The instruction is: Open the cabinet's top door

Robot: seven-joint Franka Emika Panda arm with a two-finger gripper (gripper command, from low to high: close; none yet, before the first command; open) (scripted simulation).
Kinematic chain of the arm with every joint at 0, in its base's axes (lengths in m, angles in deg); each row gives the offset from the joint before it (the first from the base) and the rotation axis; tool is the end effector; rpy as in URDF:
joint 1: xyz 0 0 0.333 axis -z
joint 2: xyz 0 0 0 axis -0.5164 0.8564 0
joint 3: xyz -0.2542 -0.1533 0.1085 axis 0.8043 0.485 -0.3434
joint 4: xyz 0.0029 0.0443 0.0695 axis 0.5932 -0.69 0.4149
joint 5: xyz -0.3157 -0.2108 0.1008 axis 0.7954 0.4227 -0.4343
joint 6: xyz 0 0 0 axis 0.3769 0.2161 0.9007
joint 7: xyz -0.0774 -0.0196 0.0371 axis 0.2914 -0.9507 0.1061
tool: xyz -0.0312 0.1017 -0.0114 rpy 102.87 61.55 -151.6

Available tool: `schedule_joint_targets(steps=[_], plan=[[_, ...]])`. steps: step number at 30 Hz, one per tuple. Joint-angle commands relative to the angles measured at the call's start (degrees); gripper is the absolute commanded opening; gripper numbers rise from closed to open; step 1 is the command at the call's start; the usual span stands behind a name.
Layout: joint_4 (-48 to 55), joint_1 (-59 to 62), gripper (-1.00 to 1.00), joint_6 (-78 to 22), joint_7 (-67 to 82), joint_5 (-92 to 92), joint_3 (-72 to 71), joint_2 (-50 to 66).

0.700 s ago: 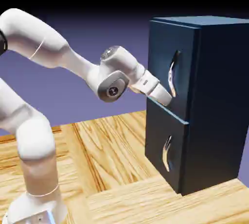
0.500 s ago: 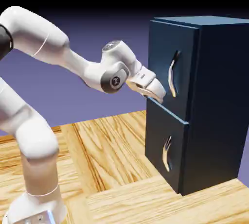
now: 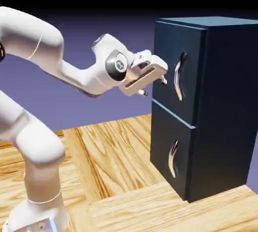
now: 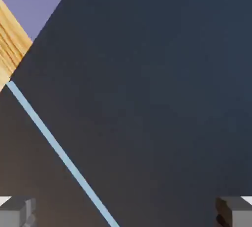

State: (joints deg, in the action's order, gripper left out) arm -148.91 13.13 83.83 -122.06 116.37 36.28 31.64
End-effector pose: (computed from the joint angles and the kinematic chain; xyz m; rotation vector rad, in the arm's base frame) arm 0.3692 0.0870 0.4997 2.6537 0.3893 1.2460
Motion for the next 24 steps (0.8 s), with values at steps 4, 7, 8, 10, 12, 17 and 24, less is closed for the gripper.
schedule_joint_targets(steps=[4, 7, 8, 10, 12, 17, 24], plan=[[0.41, -1.83, 0.00, -0.07, 3.36, 9.97, 2.22, -1.63], [0.71, -3.20, 0.00, -0.12, 5.87, 17.45, 3.88, -2.85], [0.82, -3.65, 0.00, -0.14, 6.71, 19.94, 4.43, -3.26], [1.02, -4.57, 0.00, -0.18, 8.39, 24.92, 5.54, -4.07], [1.22, -5.48, 0.00, -0.21, 10.07, 29.90, 6.64, -4.88], [1.73, -7.77, 0.00, -0.30, 14.27, 42.36, 9.41, -6.92], [2.45, -10.96, 0.00, -0.42, 20.14, 59.81, 13.29, -9.77]])
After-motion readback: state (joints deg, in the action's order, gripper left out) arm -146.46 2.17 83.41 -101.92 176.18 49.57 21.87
